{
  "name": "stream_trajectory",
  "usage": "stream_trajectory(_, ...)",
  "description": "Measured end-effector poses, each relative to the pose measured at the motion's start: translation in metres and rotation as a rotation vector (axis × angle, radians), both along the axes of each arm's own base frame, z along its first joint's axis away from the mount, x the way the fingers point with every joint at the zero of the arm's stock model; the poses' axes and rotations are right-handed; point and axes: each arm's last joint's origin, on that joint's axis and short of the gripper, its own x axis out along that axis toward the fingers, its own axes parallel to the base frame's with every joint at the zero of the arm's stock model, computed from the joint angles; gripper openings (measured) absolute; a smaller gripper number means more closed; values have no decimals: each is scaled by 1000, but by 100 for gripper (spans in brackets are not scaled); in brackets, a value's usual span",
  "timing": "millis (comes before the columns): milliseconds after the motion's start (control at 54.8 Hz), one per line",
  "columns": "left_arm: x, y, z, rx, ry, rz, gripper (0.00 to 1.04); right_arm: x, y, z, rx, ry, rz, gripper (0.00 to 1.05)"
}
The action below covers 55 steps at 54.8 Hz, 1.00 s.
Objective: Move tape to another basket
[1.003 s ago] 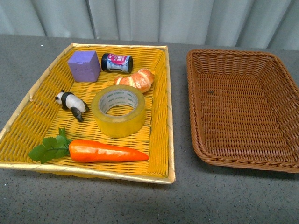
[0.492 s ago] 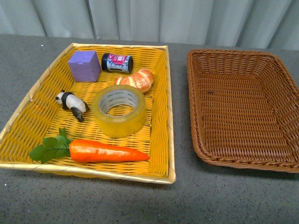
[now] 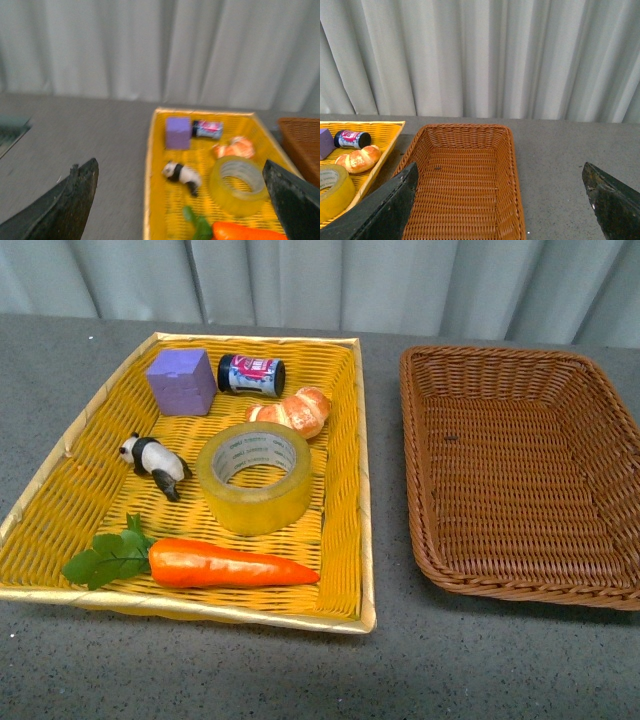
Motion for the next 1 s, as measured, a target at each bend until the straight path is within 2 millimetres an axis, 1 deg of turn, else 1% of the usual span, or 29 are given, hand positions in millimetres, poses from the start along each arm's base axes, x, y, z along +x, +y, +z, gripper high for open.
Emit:
stream_trajectory(73, 14, -5, 3, -27, 53, -5, 98, 0, 0, 0, 0, 0, 0, 96)
stream_trajectory(164, 41, -12, 18, -72, 54, -51, 98, 0, 0, 0, 0, 0, 0, 96)
stream_trajectory(237, 70, -17, 30, -103, 55, -78, 98, 0, 0, 0, 0, 0, 0, 96)
stream_trajectory(255, 75, -18, 31, -107, 58, -85, 98, 0, 0, 0, 0, 0, 0, 96)
stream_trajectory(310, 99, -22, 34, -120, 91, -109, 98, 0, 0, 0, 0, 0, 0, 96)
stream_trajectory(328, 103, -23, 33, -122, 101, -116, 98, 0, 0, 0, 0, 0, 0, 96)
stream_trajectory(401, 132, -30, 26, -127, 194, -161, 98, 0, 0, 0, 0, 0, 0, 96)
stream_trajectory(419, 135, -31, 24, -128, 207, -168, 98, 0, 0, 0, 0, 0, 0, 96)
stream_trajectory(492, 160, -38, 16, -131, 311, -206, 98, 0, 0, 0, 0, 0, 0, 96)
stream_trajectory(565, 179, -45, 11, -113, 374, -234, 98, 0, 0, 0, 0, 0, 0, 96)
stream_trajectory(638, 197, -52, 8, -99, 401, -288, 98, 0, 0, 0, 0, 0, 0, 96)
stream_trajectory(748, 218, -61, 1, -48, 442, -318, 98, 0, 0, 0, 0, 0, 0, 96)
stream_trajectory(839, 235, -68, -14, 11, 518, -350, 98, 0, 0, 0, 0, 0, 0, 96)
stream_trajectory(1003, 250, -68, -37, 82, 582, -378, 98, 0, 0, 0, 0, 0, 0, 96)
